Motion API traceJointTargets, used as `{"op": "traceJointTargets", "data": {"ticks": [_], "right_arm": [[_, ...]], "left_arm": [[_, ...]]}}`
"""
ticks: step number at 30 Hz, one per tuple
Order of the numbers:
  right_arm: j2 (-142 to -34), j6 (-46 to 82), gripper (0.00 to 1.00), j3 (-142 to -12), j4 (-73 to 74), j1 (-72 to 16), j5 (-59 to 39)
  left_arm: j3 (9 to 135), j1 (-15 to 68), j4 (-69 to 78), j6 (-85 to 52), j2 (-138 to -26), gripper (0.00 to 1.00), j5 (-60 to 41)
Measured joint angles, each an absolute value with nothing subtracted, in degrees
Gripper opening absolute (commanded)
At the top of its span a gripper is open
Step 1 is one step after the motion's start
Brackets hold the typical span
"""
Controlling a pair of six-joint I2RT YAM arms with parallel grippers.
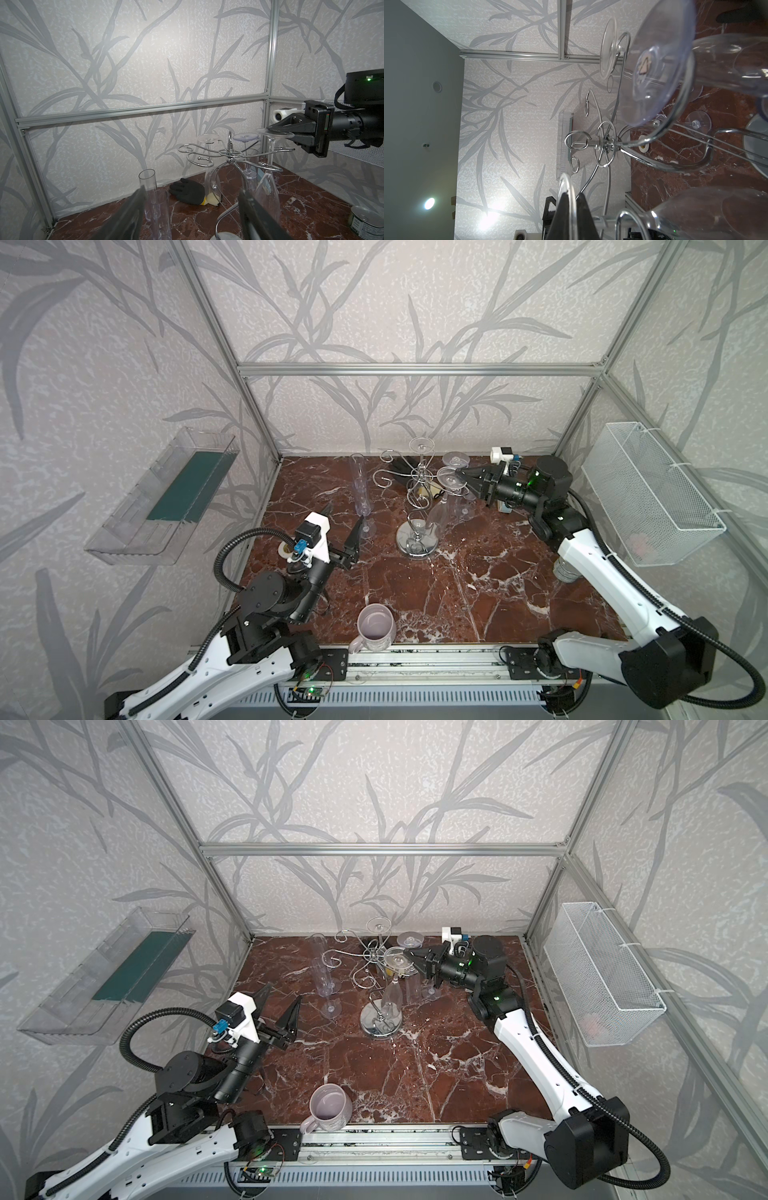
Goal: Take the wine glass off the wine glass rack
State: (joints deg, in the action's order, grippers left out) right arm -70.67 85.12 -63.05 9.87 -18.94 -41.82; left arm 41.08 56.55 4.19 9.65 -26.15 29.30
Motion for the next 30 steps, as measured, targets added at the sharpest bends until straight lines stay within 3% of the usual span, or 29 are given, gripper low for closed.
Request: {"op": "traceJointTargets", "data": {"ticks": [30], "right_arm": [[-68.60,91.11,0.00,-53.91,14.98,-11.40,-39.24]], "left_arm": [[41.08,56.53,0.54,8.71,-24.21,0.72,29.78]]}}
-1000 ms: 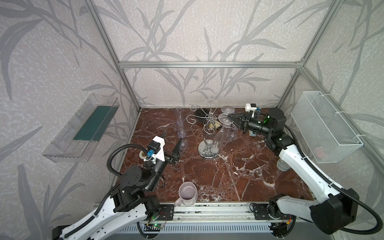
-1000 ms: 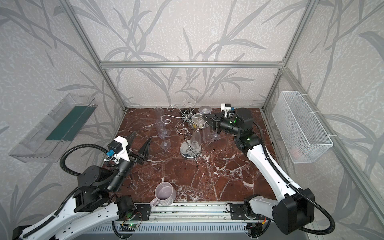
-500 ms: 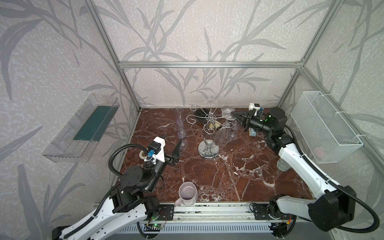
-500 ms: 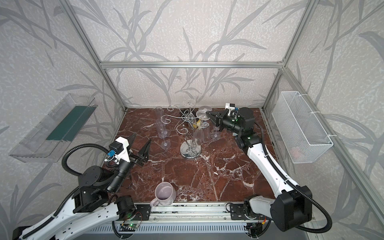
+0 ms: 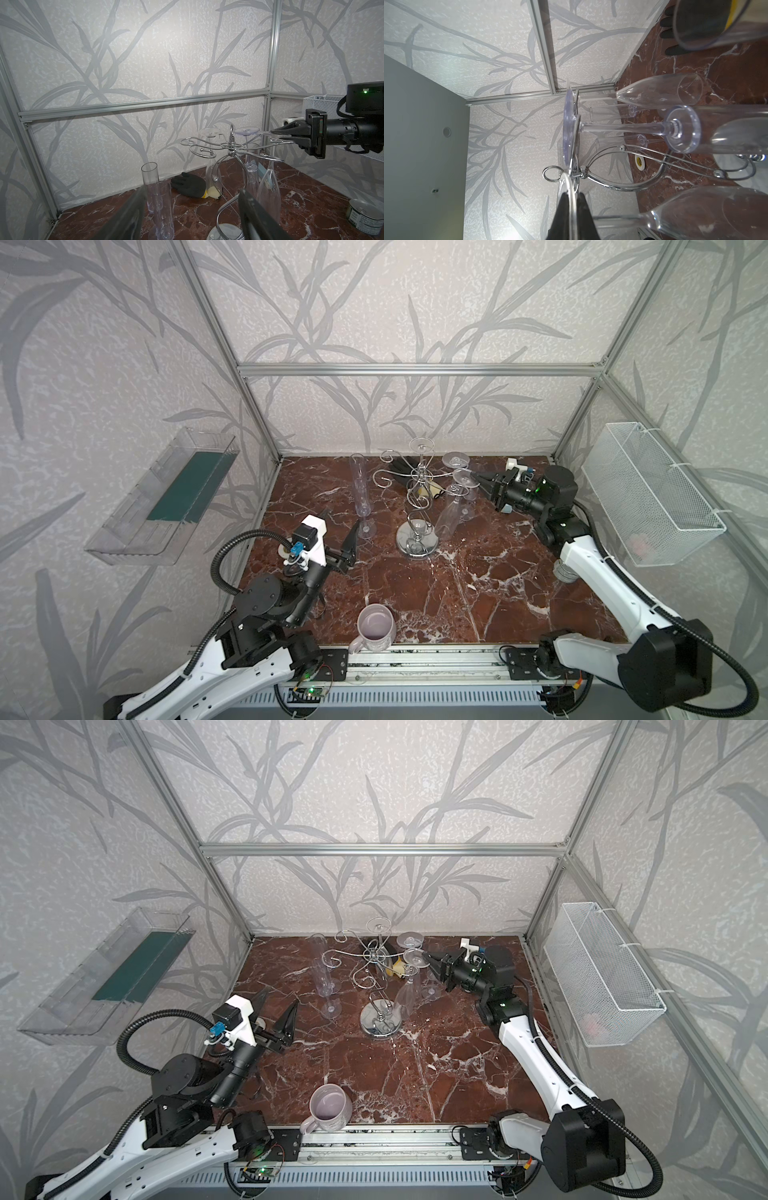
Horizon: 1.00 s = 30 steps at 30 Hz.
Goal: Take the wine glass off the wine glass rack
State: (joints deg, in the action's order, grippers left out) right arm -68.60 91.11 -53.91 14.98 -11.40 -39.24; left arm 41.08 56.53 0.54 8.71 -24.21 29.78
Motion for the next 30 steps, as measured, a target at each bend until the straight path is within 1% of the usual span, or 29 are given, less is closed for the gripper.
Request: {"op": "traceJointTargets", "data": {"ticks": [4,12,17,23,30], "right_arm": [[-65.73,89.76,0.00,-52.36,13.21,-8.97,-39.24],[-58.74,78.19,0.00,-52.45,-0.32,-3.73,-38.89],[-57.67,70.59,0.00,-53.95,-7.97,-1.76,-37.39],[-56.23,53.23,0.00,-58.81,-16.69,-1.80,-31.35],[-46.92,28.42,0.00,-58.39,-17.80,-3.68,-24.80]], "left_arm": [[41.08,56.55,0.51,8.75,-24.14,0.72,29.93],[41.08,56.55,0.54,8.86,-24.14,0.72,30.17],[41.08,56.55,0.56,8.93,-24.16,0.72,30.39],[41.08,56.55,0.71,9.26,-24.21,0.72,30.41],[41.21,56.55,1.91,9.80,-25.12,0.73,30.13]]}}
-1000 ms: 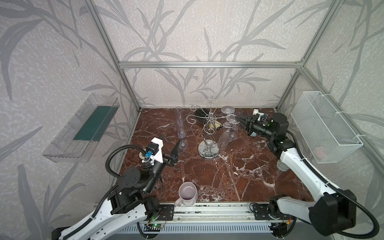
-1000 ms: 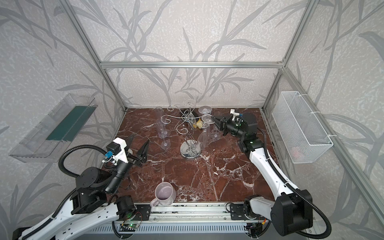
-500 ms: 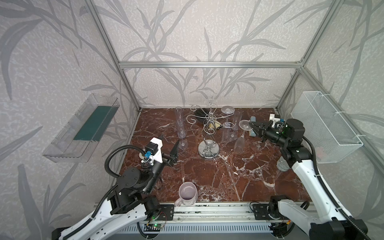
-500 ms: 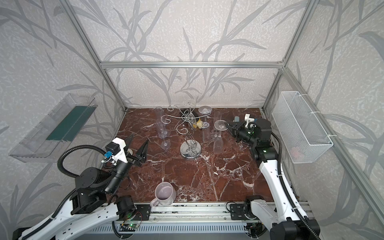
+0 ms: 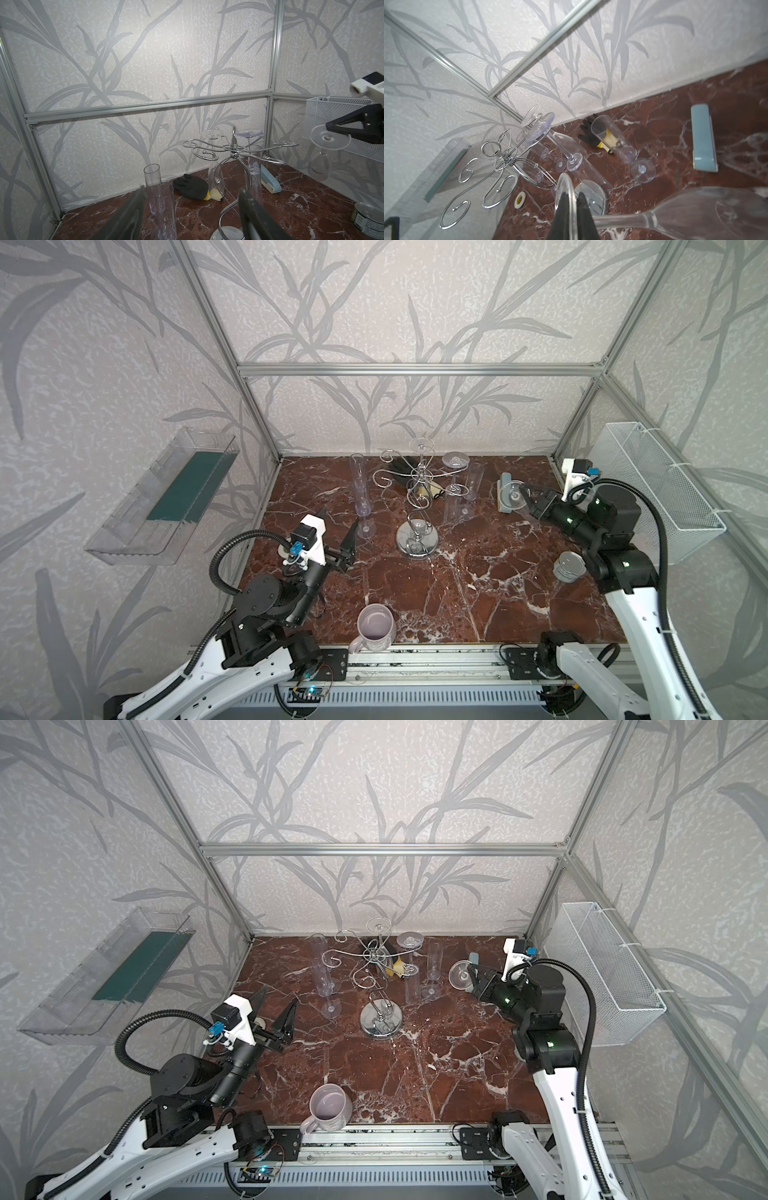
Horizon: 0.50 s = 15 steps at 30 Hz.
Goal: Take the wine glass off the wine glass rack
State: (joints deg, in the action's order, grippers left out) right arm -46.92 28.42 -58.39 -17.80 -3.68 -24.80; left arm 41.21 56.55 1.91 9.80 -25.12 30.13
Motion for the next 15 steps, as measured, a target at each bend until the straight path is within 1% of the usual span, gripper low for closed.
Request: {"op": "traceJointTargets", "data": {"ticks": [8,15], "right_arm": [[-37.32,-2.98,0.00,-50.83,-14.04,-12.97,-22.98],[-32.71,-25.23,0.00,-44.80,-12.05,-22.48,-20.86]], "left_arm": [[41.74,56.55,2.57,10.48,-30.15,0.73,27.18],[46.17,56.55,1.63,9.39,-33.69,0.73,21.76]]}}
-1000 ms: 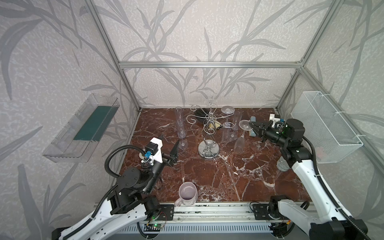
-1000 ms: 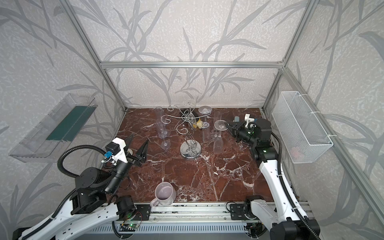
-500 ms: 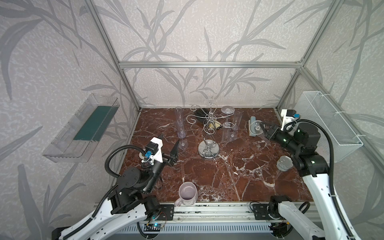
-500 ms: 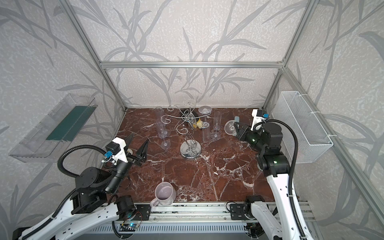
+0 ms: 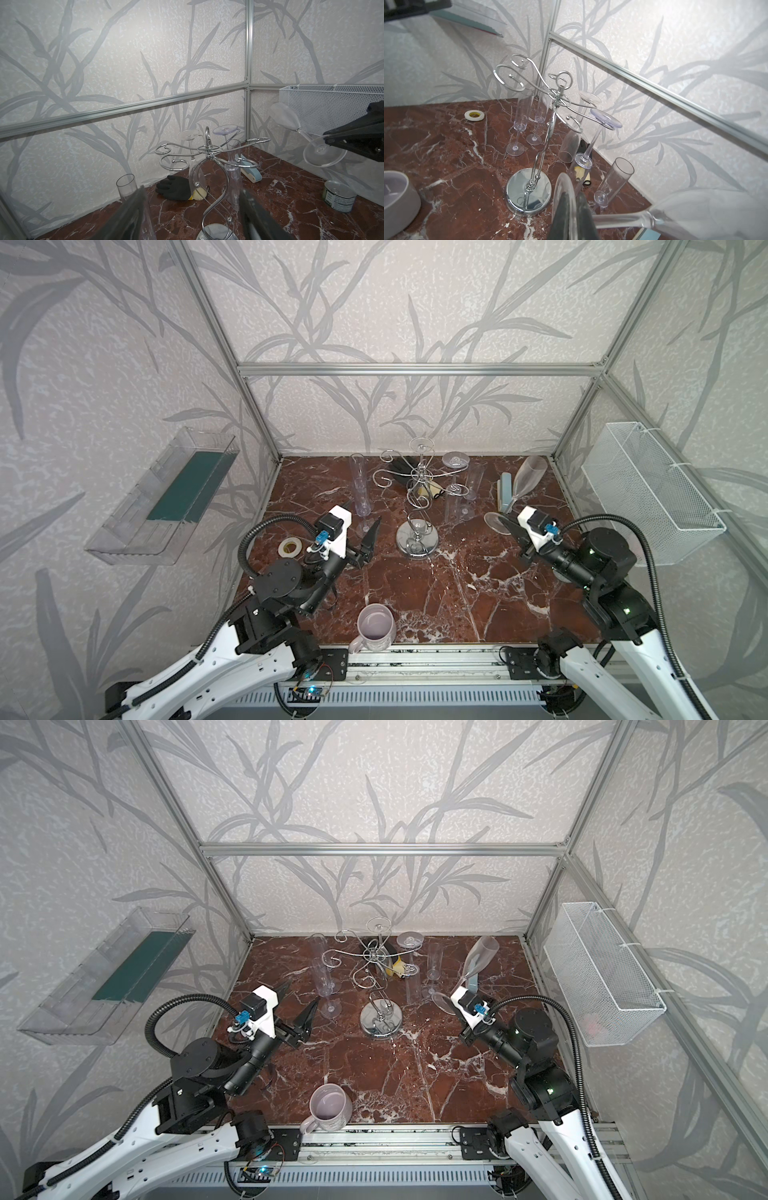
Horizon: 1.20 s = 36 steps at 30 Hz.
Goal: Take the wine glass off the wine glass rack
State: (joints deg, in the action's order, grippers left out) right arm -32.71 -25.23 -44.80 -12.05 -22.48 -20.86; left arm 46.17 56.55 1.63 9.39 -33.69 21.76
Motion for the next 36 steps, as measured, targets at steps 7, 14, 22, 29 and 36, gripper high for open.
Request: {"op": "traceJointTargets", "data": {"ticks": [7,14,22,29,36], "right_arm": [[-30.74,-41.91,0.00,-40.40,-10.55,-31.64,-15.90],[-30.15,-55.05,0.00,-38.11,-7.77,-40.23,-8.73],[-29.67,-63.86,0.00,-37.19,-5.63,-47.72,-2.96],[-28.91,-68.64,0.00,-36.91,-3.97,-55.64,0.99],[-31.46,-72.20,0.00,-36.91,-2.31,-63.24,4.08]], "left_arm": [[49.50,56.55,-0.91,6.44,-38.50,0.73,15.55],[52.40,56.55,-3.18,1.41,-44.25,0.73,7.84],[56.55,56.55,-3.18,-6.17,-50.87,0.70,-2.35],[57.30,56.55,-1.63,-11.75,-56.18,0.68,-9.91],[58.89,56.55,0.16,-15.55,-60.60,0.66,-15.40]]}}
